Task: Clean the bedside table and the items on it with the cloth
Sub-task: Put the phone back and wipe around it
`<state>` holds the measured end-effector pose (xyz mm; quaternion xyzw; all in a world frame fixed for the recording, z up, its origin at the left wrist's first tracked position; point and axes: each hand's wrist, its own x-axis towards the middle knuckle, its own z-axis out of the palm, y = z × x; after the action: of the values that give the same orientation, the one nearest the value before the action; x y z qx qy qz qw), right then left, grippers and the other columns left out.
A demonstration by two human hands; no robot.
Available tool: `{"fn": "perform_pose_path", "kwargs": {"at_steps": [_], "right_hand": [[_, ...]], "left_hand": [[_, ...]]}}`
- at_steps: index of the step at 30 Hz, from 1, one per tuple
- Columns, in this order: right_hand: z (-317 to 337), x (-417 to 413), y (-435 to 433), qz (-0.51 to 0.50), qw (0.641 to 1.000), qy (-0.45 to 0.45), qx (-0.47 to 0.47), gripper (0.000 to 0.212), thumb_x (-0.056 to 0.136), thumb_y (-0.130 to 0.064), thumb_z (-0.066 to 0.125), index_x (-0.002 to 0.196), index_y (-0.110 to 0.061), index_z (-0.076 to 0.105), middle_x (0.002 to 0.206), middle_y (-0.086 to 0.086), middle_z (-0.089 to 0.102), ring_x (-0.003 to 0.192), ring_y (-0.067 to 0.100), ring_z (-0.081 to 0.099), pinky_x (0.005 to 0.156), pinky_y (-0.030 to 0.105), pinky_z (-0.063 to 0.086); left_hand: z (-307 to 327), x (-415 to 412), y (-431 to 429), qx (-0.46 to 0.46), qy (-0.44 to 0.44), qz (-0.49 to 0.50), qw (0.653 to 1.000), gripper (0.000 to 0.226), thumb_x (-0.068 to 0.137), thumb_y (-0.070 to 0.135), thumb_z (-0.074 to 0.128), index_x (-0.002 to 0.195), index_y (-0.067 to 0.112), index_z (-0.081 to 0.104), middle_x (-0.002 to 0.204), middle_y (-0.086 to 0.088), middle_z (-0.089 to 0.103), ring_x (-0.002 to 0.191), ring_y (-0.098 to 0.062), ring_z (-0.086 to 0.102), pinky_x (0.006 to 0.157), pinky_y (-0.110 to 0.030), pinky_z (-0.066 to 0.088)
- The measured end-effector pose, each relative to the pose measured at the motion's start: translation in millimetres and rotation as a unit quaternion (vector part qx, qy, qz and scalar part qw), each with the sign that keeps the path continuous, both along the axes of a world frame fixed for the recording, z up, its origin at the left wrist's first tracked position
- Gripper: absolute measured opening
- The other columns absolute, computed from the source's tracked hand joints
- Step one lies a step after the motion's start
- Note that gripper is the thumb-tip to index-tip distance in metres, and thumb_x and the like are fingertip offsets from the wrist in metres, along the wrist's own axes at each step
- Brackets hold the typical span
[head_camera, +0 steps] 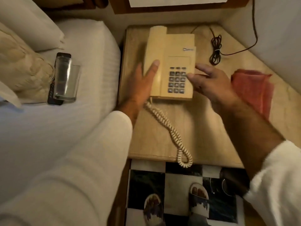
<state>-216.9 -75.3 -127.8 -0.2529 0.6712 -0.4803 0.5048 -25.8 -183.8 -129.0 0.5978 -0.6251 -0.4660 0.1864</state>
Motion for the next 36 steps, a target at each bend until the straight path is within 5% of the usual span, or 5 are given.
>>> {"fn": "perform_pose_path", "kwargs": {"at_steps": [6, 16, 21, 27, 36], "right_hand": [[-20, 32, -52, 0.029, 0.998, 0.051, 0.029, 0.042, 0.098, -0.017, 0.072, 0.140, -0.022, 0.067, 0.123, -0.002, 0.078, 0.110, 0.015, 0.077, 0.101, 0.044, 0.062], [-17, 30, -45, 0.033, 0.985, 0.163, 0.046, 0.051, 0.098, -0.019, 0.073, 0.147, -0.021, 0.060, 0.132, -0.004, 0.068, 0.118, 0.011, 0.066, 0.106, 0.037, 0.057], [-17, -46, 52, -0.181, 0.859, 0.448, 0.172, 0.041, 0.092, -0.040, 0.068, 0.132, -0.045, 0.061, 0.145, 0.003, 0.059, 0.133, 0.020, 0.055, 0.115, 0.044, 0.048], [-21, -75, 109, -0.203, 0.872, 0.293, 0.334, 0.075, 0.083, -0.060, 0.080, 0.130, -0.003, 0.065, 0.130, 0.020, 0.069, 0.116, 0.039, 0.068, 0.098, 0.049, 0.056], [14, -35, 90, -0.137, 0.986, -0.078, 0.052, 0.034, 0.089, -0.005, 0.075, 0.122, -0.011, 0.074, 0.107, 0.007, 0.082, 0.092, 0.017, 0.080, 0.078, 0.030, 0.065]], "left_hand": [[-17, 34, -34, 0.039, -0.042, 0.012, 0.998, 0.106, 0.074, 0.095, 0.036, 0.157, 0.030, 0.043, 0.154, 0.003, 0.057, 0.140, -0.023, 0.056, 0.118, -0.049, 0.045], [-39, 29, -38, -0.052, -0.199, 0.027, 0.978, 0.083, 0.097, 0.080, 0.033, 0.155, 0.022, 0.048, 0.152, -0.012, 0.054, 0.141, -0.033, 0.050, 0.120, -0.048, 0.040], [-20, 7, 10, -0.220, -0.204, 0.038, 0.953, 0.080, 0.101, 0.064, 0.048, 0.157, 0.007, 0.041, 0.162, -0.014, 0.041, 0.150, -0.029, 0.038, 0.124, -0.045, 0.034], [-15, -42, 98, -0.279, -0.086, -0.136, 0.947, 0.066, 0.102, 0.044, 0.062, 0.151, 0.002, 0.050, 0.157, -0.019, 0.047, 0.148, -0.032, 0.043, 0.124, -0.043, 0.037], [12, -89, 125, 0.255, 0.183, 0.017, 0.949, 0.093, 0.073, 0.069, 0.079, 0.146, 0.014, 0.059, 0.139, -0.010, 0.069, 0.125, -0.025, 0.068, 0.109, -0.043, 0.055]]}}
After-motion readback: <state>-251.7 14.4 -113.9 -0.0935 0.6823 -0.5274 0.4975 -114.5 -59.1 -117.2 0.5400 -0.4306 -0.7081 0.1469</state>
